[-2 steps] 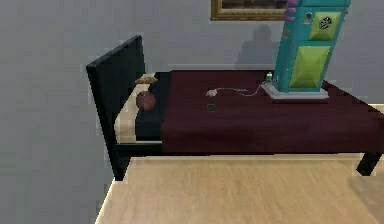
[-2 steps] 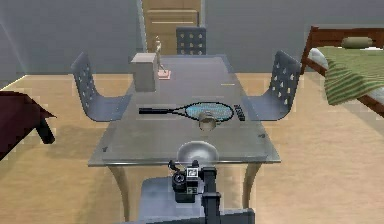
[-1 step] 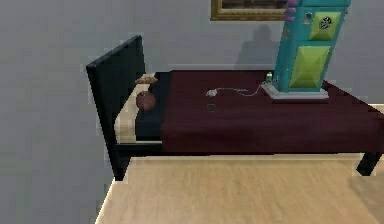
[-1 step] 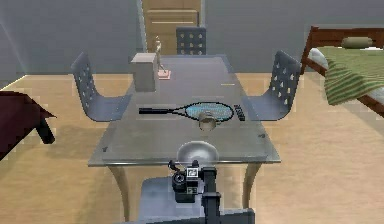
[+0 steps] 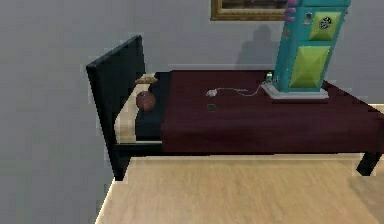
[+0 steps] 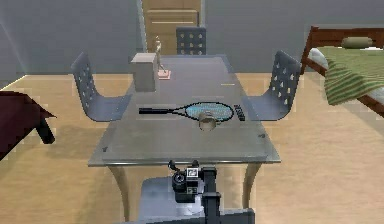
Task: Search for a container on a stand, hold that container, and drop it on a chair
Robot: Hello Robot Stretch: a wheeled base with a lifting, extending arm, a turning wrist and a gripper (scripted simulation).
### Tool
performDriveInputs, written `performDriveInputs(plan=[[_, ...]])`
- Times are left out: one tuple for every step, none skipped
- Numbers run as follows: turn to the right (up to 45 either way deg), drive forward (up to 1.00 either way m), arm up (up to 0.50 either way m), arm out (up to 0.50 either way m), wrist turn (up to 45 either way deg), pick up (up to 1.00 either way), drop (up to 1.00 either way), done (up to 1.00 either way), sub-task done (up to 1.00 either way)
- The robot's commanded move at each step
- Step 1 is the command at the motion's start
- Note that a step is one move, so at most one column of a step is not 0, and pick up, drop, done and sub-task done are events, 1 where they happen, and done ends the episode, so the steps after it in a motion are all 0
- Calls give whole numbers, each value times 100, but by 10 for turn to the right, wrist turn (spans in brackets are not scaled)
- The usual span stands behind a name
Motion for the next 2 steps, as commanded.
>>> performDriveInputs(plan=[[0,0,10,0,0,0,0,0,0],[0,0,0,-8,0,0,0,0,0]])
